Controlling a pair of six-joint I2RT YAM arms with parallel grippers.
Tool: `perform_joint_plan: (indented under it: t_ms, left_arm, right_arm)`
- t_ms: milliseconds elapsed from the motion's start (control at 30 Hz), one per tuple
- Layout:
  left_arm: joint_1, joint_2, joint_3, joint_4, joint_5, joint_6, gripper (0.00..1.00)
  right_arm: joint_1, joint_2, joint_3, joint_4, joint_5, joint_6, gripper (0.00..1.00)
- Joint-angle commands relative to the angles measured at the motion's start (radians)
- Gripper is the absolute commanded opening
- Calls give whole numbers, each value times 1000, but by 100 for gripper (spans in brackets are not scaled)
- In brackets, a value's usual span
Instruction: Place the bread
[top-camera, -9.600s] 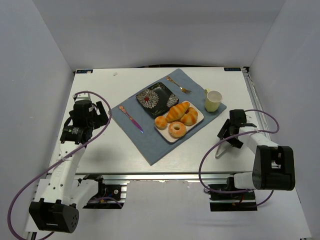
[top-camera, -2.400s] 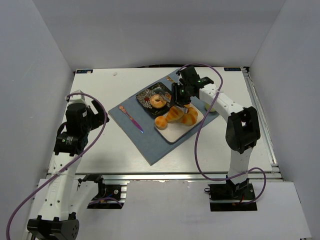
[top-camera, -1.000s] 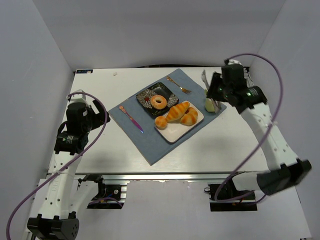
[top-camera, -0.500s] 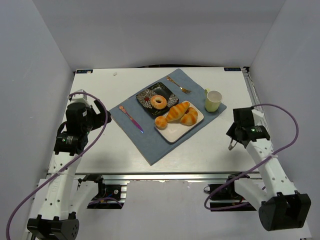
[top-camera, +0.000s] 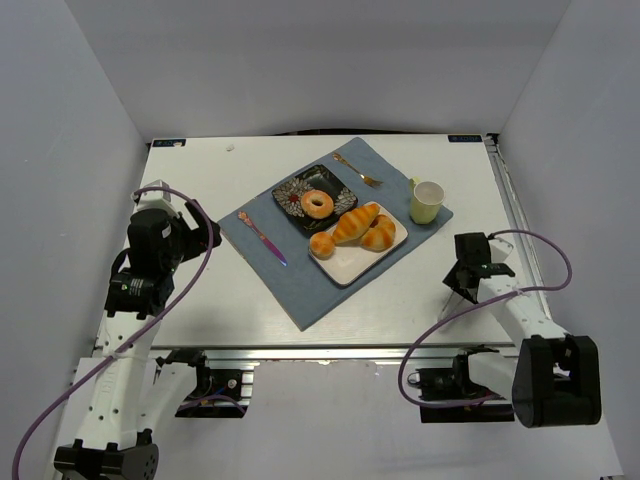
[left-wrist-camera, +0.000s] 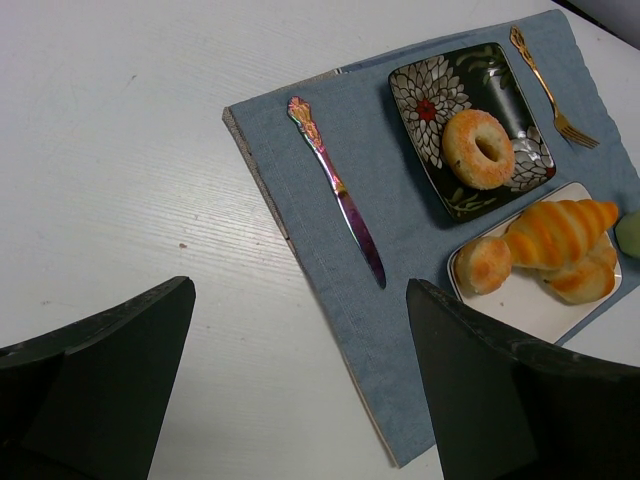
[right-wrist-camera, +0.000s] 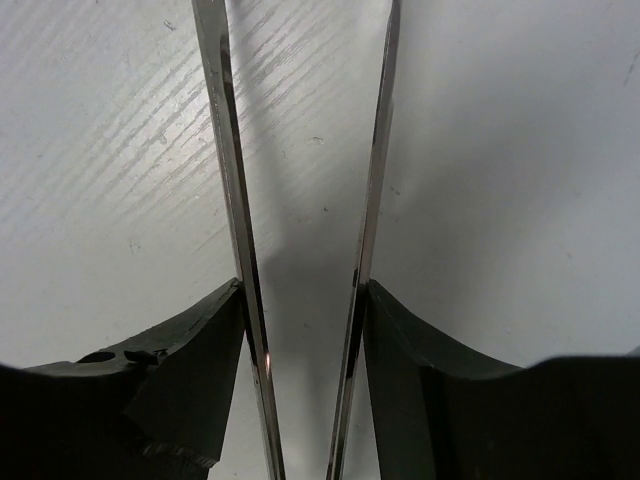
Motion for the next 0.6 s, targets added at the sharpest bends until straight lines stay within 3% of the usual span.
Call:
perform_joint_plan:
  t_ms: [0,133,433,567]
  left_arm:
    - [-2,-12,0,2,1,-5,98]
    - [-2,-13,3,-1,-6,-3,98]
    - [-2,-10,2,-3,-10,-8,98]
    - [-2,-9,8,-7,-12,-6,98]
  right_arm:
    - [-7,30,-20,111,-16,14,55]
    - [-5,59,-20,128,-44,6,59]
    - [-7,47,21,86,-70,3,89]
    - [-7,-19,87,-15,-51,11,89]
